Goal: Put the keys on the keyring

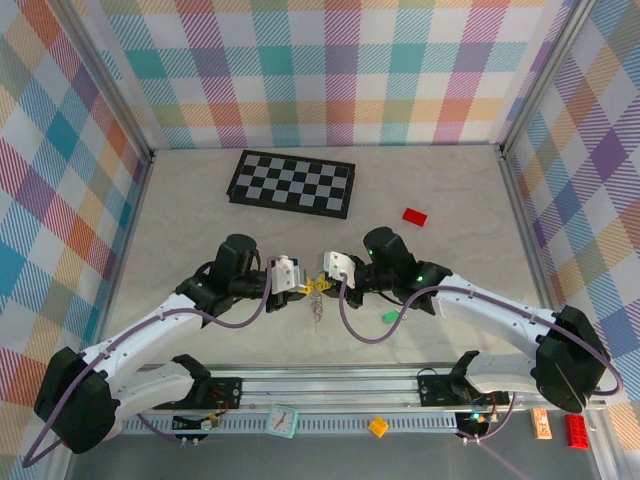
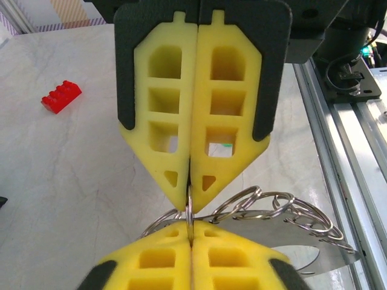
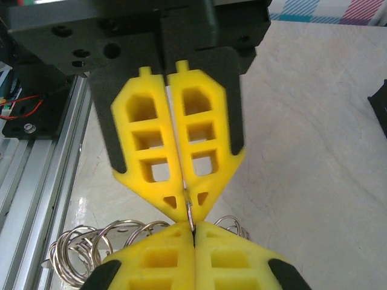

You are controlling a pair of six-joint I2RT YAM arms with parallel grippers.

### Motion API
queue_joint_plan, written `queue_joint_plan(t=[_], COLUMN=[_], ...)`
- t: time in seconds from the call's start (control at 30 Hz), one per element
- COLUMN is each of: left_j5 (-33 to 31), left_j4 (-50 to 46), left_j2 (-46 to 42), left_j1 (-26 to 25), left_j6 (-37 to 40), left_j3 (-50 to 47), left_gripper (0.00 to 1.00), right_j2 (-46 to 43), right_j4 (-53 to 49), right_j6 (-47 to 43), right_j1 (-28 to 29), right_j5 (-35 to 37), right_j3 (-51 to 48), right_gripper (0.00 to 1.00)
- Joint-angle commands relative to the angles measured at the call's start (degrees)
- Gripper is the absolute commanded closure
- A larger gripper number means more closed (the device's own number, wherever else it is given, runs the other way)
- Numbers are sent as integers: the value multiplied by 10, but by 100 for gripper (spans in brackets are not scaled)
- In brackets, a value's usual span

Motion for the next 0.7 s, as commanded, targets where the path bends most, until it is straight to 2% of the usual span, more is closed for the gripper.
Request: queue_joint_plan(t=[0.0, 0.07, 0.2, 0.43, 0.67], left_j5=[-10, -35, -80, -117, -110], left_j4=[10, -6, -50, -99, -108], left_j2=[-21, -37, -80, -157, -159], left_j1=[-6, -7, -8, -8, -9], left_j6=[8, 8, 7, -7, -5], left_j3=[-6, -9, -14, -36, -38], left_gripper=[73, 65, 61, 62, 64], right_j2=[0, -5, -13, -18, -21], right_j4=[7, 6, 22, 62, 80], right_j6=[-16, -30, -63, -114, -130], right_j1=[7, 15, 34, 66, 76], right_j5=[-7, 19, 67, 134, 149], right_j3=[10, 5, -9, -34, -44], right_gripper=[100, 100, 100, 100, 100])
